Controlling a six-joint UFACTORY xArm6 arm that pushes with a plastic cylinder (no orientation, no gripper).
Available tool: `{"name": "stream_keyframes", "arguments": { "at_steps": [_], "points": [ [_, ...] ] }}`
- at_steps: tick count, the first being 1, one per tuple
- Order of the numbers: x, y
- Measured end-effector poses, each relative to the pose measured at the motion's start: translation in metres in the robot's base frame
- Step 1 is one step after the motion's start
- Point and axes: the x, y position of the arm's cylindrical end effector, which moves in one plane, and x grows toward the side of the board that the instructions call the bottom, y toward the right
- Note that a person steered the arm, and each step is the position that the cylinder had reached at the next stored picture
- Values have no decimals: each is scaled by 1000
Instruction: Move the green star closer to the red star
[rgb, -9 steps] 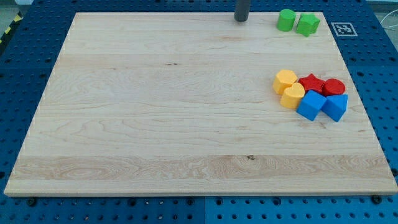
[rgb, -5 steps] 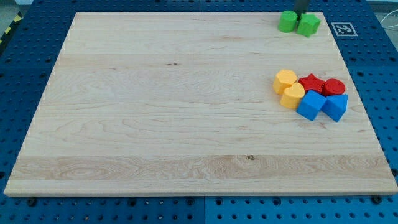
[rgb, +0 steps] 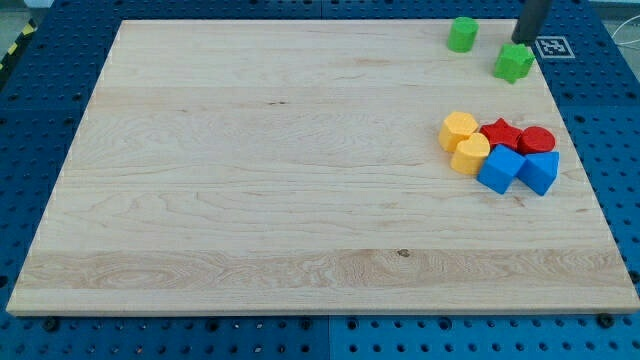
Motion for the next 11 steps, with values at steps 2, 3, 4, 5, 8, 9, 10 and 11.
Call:
{"name": "stream_keyframes", "arguments": {
  "at_steps": [2,3,4,5,8,9,10,11],
  "points": [
    [50,2],
    [36,2],
    [9,-5],
    [5,-27],
    [106,-27],
    [108,-27],
    [108,-35],
    [101,-55]
  ]
}}
